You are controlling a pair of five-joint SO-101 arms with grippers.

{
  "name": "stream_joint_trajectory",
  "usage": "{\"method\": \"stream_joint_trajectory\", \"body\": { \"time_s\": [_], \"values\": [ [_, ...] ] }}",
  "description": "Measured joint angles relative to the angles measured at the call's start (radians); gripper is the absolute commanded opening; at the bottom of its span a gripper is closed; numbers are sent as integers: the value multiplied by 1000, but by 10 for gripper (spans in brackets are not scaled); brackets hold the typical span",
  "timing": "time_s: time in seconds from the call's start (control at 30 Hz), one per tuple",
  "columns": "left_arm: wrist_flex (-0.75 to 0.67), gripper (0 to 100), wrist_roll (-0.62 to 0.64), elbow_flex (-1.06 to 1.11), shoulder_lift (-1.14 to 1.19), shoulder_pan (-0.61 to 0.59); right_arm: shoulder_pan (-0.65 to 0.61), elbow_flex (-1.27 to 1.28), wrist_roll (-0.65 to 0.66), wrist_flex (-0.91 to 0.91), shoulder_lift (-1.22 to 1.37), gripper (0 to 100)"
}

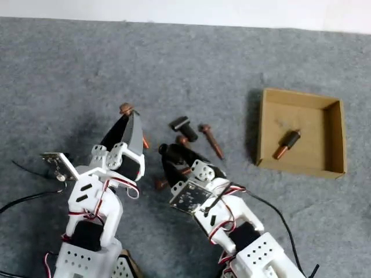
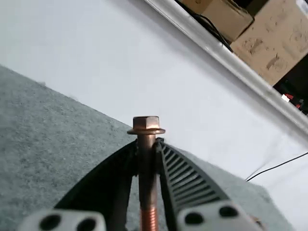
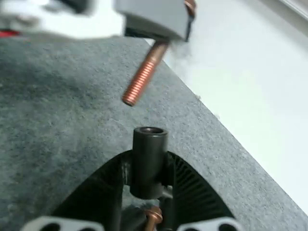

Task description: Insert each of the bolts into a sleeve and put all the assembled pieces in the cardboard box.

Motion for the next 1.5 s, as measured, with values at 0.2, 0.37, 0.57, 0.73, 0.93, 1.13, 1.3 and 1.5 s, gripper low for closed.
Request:
{"method": "stream_joint_trajectory", "body": {
  "time_s": [0.2,0.37,0.57,0.73,0.93,1.13,1.3,1.5],
  "values": [
    [78,6,-32,-5,32,0,9,0,0,0,0,5],
    [80,6,-71,-46,238,0,51,0,-60,0,0,5],
    [5,6,-104,-210,681,-12,117,0,-106,0,0,5],
    [-8,6,-155,-448,1148,-71,167,0,-112,0,0,5],
    [-11,6,-161,-747,1682,-133,184,0,-112,0,0,5],
    [155,6,-161,-913,1788,-147,184,0,-112,0,0,5],
    [239,6,-161,-965,1843,-147,184,0,-112,0,0,5],
    [321,6,-161,-1069,1924,-147,184,0,-112,0,0,5]
  ]
}}
